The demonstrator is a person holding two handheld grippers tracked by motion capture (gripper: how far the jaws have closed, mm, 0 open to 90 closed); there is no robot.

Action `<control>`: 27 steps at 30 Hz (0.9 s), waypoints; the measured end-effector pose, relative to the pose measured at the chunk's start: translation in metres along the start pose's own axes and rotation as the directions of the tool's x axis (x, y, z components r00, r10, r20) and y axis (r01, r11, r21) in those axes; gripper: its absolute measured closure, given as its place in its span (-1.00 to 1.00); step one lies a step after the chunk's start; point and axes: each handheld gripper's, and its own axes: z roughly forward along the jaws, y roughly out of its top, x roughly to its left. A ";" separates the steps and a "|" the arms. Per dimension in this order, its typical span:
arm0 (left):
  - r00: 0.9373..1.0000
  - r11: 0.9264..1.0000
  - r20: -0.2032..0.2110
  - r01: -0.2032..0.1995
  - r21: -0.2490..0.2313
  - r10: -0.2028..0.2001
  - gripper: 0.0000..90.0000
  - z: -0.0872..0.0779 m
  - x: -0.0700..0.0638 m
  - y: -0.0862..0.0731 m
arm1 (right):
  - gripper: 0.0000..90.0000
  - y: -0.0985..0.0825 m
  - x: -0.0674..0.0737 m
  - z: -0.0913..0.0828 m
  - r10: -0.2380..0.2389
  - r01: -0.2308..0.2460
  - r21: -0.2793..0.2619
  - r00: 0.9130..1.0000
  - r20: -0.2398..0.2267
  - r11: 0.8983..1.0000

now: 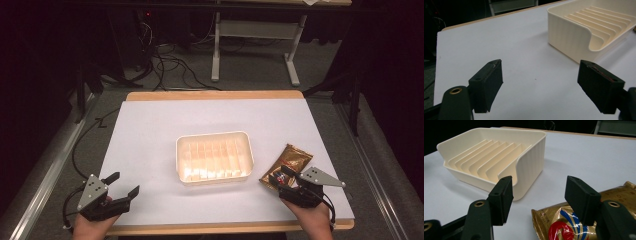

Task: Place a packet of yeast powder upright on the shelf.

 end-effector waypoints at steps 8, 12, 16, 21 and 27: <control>1.000 1.000 0.016 0.001 0.007 -0.001 -0.54 0.009 -0.001 0.002 | -0.06 -0.004 -0.004 -0.006 0.002 -0.002 0.013 1.000 0.018 1.000; 1.000 1.000 0.024 -0.002 0.006 0.001 -0.54 0.012 -0.003 0.004 | -0.03 -0.006 -0.007 -0.011 0.003 -0.003 0.008 0.999 0.039 1.000; 0.999 1.000 0.030 -0.011 0.006 0.010 -0.54 0.012 -0.005 0.005 | 0.30 -0.010 -0.019 -0.022 0.050 -0.051 0.013 0.995 0.090 0.999; 1.000 1.000 0.022 -0.006 -0.009 0.007 -0.53 0.008 -0.004 0.005 | 0.92 -0.018 -0.028 -0.017 0.071 -0.086 0.121 0.990 0.119 0.989; 1.000 1.000 0.020 0.010 -0.013 -0.010 -0.53 0.007 -0.002 0.004 | 0.54 -0.020 -0.022 -0.013 0.076 -0.085 0.145 0.995 0.067 0.986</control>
